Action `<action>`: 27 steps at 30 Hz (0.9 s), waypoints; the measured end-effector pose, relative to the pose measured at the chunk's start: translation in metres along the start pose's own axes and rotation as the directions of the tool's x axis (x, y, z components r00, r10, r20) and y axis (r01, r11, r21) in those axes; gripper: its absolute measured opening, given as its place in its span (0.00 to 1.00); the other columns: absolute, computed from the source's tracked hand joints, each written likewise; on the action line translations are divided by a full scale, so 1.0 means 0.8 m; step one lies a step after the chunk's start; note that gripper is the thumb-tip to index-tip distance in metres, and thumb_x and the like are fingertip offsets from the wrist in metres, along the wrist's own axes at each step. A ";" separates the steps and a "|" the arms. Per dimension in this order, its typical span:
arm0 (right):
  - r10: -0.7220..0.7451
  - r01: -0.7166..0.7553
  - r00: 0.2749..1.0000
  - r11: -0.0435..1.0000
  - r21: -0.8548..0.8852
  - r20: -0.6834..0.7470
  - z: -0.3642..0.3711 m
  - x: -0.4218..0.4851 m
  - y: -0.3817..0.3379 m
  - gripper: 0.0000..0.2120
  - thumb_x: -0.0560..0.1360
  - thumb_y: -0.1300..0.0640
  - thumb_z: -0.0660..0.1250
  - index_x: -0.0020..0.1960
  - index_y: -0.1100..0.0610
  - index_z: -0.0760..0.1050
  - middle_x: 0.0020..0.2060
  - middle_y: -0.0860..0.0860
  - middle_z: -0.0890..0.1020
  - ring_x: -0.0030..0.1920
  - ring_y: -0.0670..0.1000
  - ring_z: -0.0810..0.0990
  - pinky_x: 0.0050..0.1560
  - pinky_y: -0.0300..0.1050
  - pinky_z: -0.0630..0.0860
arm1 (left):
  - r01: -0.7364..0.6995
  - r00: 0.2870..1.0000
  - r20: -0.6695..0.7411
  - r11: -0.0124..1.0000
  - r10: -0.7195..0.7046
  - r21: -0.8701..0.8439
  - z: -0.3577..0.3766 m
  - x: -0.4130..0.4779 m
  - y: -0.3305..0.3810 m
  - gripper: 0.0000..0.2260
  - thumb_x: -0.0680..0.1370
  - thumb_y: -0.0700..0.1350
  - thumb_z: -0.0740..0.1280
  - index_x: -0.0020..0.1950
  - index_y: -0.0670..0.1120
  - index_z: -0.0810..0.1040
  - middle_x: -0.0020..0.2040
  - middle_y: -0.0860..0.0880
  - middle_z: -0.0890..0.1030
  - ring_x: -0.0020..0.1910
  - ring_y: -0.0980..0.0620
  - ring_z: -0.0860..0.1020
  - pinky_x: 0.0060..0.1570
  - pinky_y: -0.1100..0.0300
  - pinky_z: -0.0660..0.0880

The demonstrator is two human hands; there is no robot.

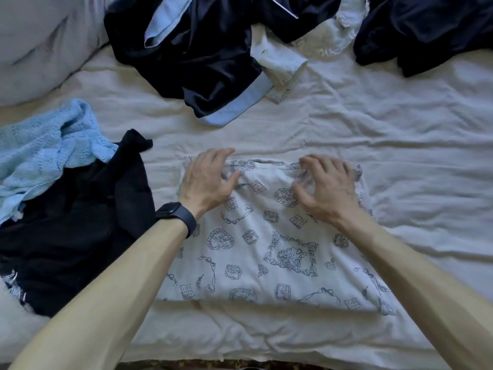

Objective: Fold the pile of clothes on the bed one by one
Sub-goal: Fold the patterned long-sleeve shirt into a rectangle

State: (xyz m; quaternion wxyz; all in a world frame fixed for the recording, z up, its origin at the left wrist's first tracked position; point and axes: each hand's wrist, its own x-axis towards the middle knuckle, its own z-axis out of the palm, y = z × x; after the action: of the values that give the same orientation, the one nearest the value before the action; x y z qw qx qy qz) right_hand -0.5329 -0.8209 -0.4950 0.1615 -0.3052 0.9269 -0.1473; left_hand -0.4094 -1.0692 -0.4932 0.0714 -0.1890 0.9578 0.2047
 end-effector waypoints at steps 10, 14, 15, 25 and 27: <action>0.018 0.003 0.944 0.998 -0.064 0.328 0.001 0.056 -0.008 0.15 0.84 0.44 0.54 0.45 0.51 0.70 0.38 0.51 0.76 0.50 0.58 0.79 0.60 0.53 0.60 | 0.062 0.965 0.256 0.997 -0.051 -0.036 0.004 0.051 0.010 0.15 0.83 0.58 0.60 0.45 0.50 0.78 0.44 0.47 0.82 0.49 0.43 0.78 0.44 0.54 0.64; -0.025 0.066 0.973 0.982 -0.174 0.229 0.013 0.053 0.010 0.18 0.82 0.38 0.54 0.51 0.50 0.73 0.47 0.52 0.81 0.55 0.58 0.77 0.61 0.57 0.60 | 0.006 0.972 0.233 0.992 -0.035 0.122 0.010 0.062 0.010 0.17 0.82 0.61 0.58 0.46 0.51 0.76 0.47 0.47 0.83 0.51 0.43 0.78 0.46 0.54 0.60; -0.004 0.049 0.975 0.979 -0.200 0.220 0.016 0.050 0.012 0.20 0.81 0.36 0.54 0.55 0.50 0.74 0.50 0.52 0.80 0.57 0.58 0.76 0.62 0.57 0.60 | 0.009 0.982 0.185 0.989 -0.037 0.148 0.011 0.062 0.010 0.16 0.82 0.61 0.58 0.49 0.51 0.76 0.49 0.47 0.82 0.53 0.44 0.77 0.48 0.53 0.62; 0.752 -0.708 0.655 0.643 0.292 -0.067 0.007 -0.049 0.069 0.28 0.81 0.36 0.58 0.66 0.59 0.70 0.65 0.62 0.74 0.66 0.62 0.70 0.66 0.56 0.64 | 0.757 0.635 -0.023 0.628 -0.772 -0.180 0.009 -0.056 -0.061 0.29 0.79 0.64 0.60 0.69 0.44 0.68 0.67 0.39 0.70 0.67 0.37 0.67 0.64 0.44 0.66; 0.753 -0.716 0.656 0.598 0.360 0.053 0.003 -0.052 0.080 0.24 0.81 0.38 0.59 0.61 0.59 0.72 0.58 0.60 0.79 0.59 0.61 0.76 0.57 0.52 0.68 | 0.740 0.662 0.054 0.641 -0.747 -0.202 0.007 -0.060 -0.075 0.24 0.79 0.63 0.62 0.63 0.45 0.72 0.60 0.42 0.77 0.63 0.39 0.72 0.57 0.49 0.69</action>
State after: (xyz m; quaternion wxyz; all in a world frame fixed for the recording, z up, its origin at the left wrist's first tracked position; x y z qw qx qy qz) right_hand -0.5332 -0.7465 -0.5118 0.2104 0.1455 0.9350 -0.2457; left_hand -0.3413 -1.1016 -0.5102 0.1127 -0.5753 0.7699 0.2523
